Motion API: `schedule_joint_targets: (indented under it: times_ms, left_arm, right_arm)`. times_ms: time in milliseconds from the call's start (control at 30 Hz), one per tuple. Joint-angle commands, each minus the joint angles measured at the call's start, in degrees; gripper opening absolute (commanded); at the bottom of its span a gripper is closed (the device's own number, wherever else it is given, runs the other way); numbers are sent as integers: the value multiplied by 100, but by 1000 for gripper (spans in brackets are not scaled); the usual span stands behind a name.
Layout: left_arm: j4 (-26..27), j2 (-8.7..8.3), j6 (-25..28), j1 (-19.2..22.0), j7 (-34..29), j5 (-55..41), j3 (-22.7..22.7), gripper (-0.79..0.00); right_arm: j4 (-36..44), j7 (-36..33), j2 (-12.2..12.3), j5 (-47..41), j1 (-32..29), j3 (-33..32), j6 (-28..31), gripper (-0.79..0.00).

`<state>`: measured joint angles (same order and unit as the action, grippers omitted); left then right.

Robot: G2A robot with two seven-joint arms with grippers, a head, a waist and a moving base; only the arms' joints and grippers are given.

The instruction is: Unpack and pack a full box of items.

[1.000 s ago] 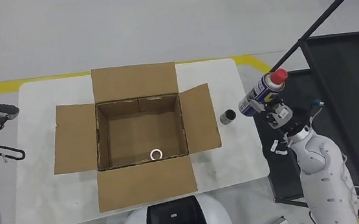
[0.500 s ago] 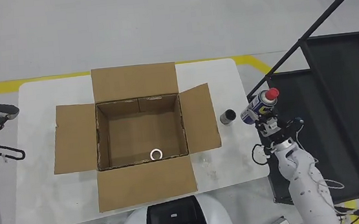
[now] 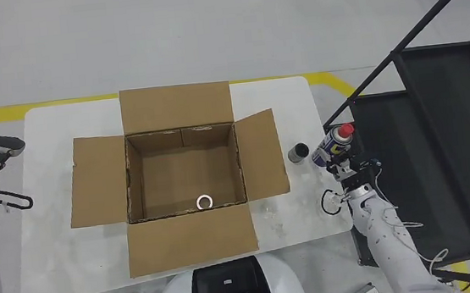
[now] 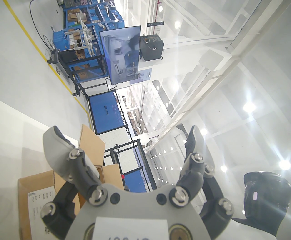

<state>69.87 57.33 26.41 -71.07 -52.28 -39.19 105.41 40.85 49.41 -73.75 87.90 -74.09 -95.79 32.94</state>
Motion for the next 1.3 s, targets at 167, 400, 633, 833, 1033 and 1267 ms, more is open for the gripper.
schedule_joint_targets:
  times_ms: [167, 400, 633, 833, 1033, 1267]
  left_arm:
    - [0, 0, 0, 0, 0, 0, 0, 0]
    - [0, 0, 0, 0, 0, 0, 0, 0]
    - [0, 0, 0, 0, 0, 0, 0, 0]
    - [0, 0, 0, 0, 0, 0, 0, 0]
    - [0, 0, 0, 0, 0, 0, 0, 0]
    - [0, 0, 0, 0, 0, 0, 0, 0]
  right_arm:
    - [-639, 312, 7, 94, 305, 218, -91, -785]
    - [-1097, 528, 16, 163, 507, 416, -90, -785]
    - [-1366, 807, 42, 168, 573, 548, -27, 0]
    - [-1452, 986, 64, 213, 568, 669, -29, 0]
    - [-1380, 1255, 106, 187, 492, 728, 50, 0]
    - [-700, 1735, 229, 116, 78, 618, 72, 0]
